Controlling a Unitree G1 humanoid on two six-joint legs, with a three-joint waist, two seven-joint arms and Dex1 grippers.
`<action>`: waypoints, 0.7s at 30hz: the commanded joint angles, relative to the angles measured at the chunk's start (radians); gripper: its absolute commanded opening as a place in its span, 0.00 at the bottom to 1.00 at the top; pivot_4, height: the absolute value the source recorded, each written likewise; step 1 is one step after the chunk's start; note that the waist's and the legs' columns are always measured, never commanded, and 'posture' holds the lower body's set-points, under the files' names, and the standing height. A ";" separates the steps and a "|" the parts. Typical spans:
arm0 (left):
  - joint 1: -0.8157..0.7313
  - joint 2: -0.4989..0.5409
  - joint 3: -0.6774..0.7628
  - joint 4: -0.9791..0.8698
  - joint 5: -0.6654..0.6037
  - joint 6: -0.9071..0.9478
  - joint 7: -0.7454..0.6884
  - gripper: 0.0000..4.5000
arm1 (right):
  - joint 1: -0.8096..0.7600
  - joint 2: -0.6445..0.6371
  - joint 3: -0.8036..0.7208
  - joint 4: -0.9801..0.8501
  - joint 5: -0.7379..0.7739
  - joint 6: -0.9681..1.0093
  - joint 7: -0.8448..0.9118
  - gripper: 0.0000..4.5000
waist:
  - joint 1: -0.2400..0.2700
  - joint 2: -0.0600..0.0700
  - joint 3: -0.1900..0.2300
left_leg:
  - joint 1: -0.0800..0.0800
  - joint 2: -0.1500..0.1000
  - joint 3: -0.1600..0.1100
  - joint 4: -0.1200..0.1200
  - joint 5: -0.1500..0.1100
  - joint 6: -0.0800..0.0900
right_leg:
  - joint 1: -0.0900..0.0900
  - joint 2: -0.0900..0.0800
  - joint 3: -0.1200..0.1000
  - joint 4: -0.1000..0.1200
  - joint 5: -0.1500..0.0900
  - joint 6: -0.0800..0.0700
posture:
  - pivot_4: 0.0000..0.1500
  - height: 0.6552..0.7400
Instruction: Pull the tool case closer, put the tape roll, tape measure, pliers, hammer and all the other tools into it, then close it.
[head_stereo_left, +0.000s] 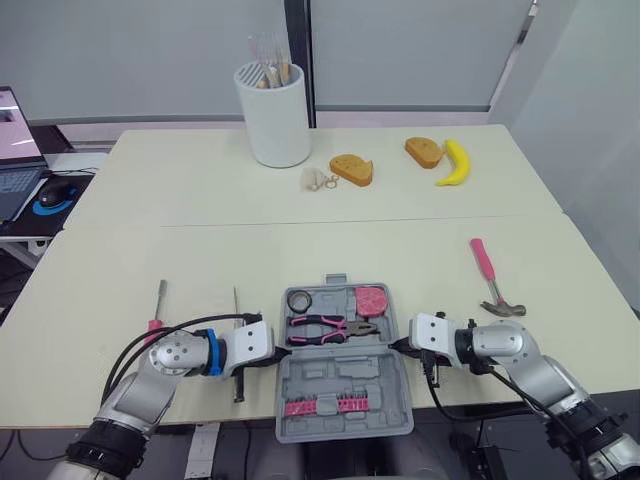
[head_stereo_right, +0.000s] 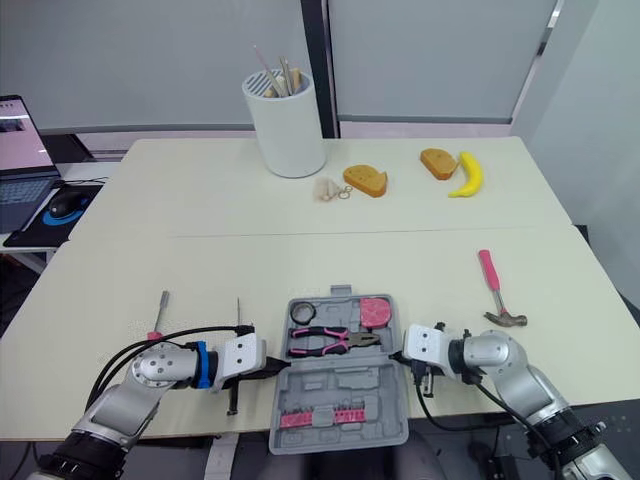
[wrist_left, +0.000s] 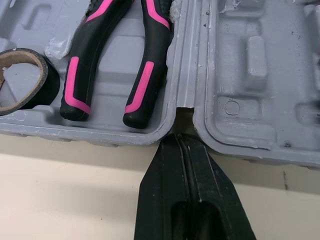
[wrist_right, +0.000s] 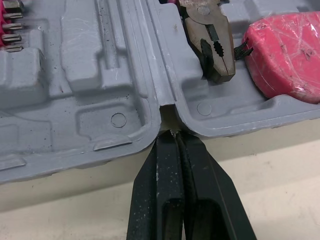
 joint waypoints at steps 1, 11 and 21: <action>-0.044 -0.044 -0.038 -0.005 0.002 -0.019 0.009 0.00 | -0.005 0.023 -0.008 -0.078 0.029 0.004 -0.008 0.00 | 0.001 0.000 0.000 | 0.000 0.000 0.000 0.000 0.000 0.000 | 0.000 0.000 0.000 0.000 0.000 0.000 | 1.00 0.89; -0.178 -0.114 -0.054 0.149 0.049 -0.054 0.024 0.00 | -0.021 0.053 -0.039 -0.051 0.027 0.041 -0.039 0.00 | 0.003 0.000 0.000 | 0.000 -0.002 0.000 0.001 0.000 0.000 | 0.000 0.000 0.000 0.001 0.000 0.000 | 1.00 0.89; -0.218 -0.117 -0.040 0.236 0.077 -0.079 0.048 0.00 | -0.140 0.116 -0.025 0.092 -0.013 0.007 -0.056 0.00 | 0.000 0.000 0.000 | 0.000 -0.001 0.000 0.001 0.000 0.000 | 0.000 0.000 0.000 0.002 0.000 0.000 | 1.00 0.89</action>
